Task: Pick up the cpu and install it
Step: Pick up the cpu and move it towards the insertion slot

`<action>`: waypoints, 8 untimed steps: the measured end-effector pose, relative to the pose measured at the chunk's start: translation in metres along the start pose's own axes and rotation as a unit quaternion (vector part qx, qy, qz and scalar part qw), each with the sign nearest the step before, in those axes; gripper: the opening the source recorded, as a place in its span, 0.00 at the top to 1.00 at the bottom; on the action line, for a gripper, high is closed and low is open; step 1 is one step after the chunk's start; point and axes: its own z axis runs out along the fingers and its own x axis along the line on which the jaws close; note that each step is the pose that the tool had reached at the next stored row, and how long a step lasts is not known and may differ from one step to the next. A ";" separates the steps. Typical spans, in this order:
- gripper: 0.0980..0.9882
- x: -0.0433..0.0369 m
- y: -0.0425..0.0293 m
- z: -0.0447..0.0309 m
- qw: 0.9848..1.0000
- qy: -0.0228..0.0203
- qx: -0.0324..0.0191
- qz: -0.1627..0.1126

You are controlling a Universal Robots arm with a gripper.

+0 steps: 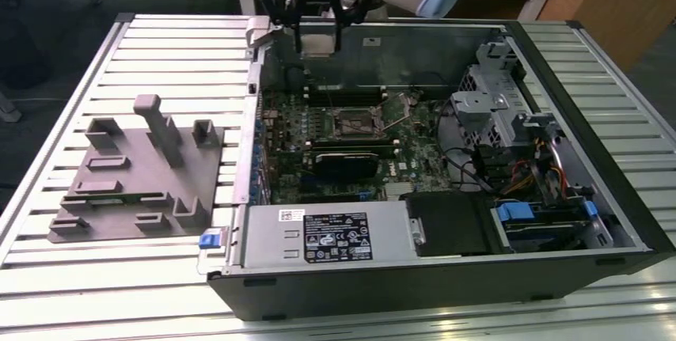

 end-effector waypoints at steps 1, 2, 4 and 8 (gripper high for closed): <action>0.50 -0.0045 -0.0001 0.0001 1.000 0.000 0.000 0.000; 0.50 -0.0089 -0.0002 0.0001 1.000 0.000 0.000 0.000; 0.50 -0.0181 -0.0005 0.0003 1.000 0.000 0.000 0.000; 0.50 -0.0362 -0.0009 0.0006 1.000 0.000 0.000 0.000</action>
